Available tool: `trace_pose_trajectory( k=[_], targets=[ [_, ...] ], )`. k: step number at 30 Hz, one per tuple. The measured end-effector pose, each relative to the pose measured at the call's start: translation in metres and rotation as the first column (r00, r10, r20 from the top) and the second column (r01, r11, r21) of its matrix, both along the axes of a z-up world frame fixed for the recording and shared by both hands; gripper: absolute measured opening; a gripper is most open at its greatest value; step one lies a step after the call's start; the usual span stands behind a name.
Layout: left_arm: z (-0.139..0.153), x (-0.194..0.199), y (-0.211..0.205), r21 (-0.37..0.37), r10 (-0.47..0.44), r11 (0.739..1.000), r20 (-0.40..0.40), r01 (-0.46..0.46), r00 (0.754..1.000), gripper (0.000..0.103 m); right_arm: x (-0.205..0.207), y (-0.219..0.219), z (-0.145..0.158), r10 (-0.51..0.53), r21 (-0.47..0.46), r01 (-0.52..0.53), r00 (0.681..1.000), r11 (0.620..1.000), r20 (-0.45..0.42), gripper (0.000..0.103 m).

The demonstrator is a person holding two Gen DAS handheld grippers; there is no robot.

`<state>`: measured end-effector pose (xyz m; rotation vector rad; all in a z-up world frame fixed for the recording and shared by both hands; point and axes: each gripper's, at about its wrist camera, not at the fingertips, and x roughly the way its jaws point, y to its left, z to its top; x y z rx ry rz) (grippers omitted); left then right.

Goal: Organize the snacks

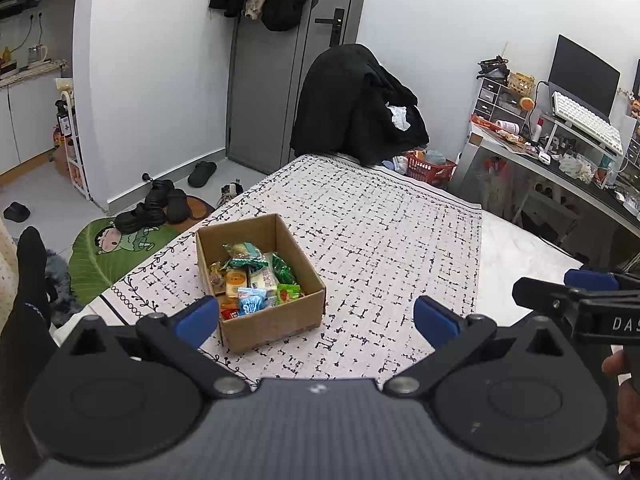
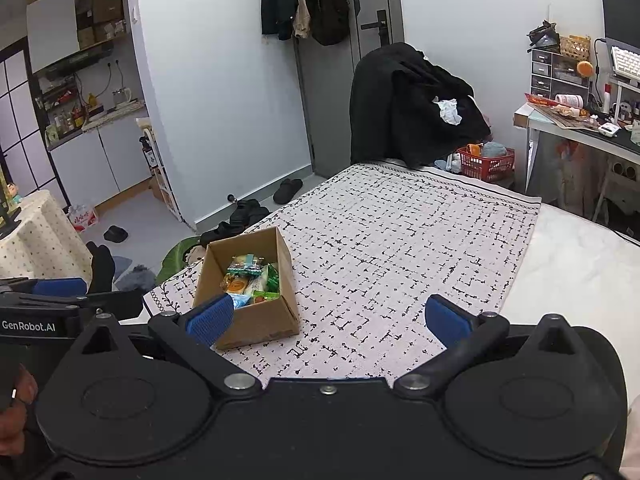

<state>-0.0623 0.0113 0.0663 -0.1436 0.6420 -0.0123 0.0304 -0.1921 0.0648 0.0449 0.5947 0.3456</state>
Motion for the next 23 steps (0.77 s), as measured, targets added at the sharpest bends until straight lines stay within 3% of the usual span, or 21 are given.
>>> trace_pose_trajectory(
  k=[23],
  targets=[
    [-0.0028, 0.0044, -0.0008, -0.004, -0.005, 1.0, -0.001, 0.005, 1.0, 0.103, 0.0078, 0.0025, -0.008, 0.012, -0.006, -0.012, 1.0, 1.0, -0.022, 0.103]
  ],
)
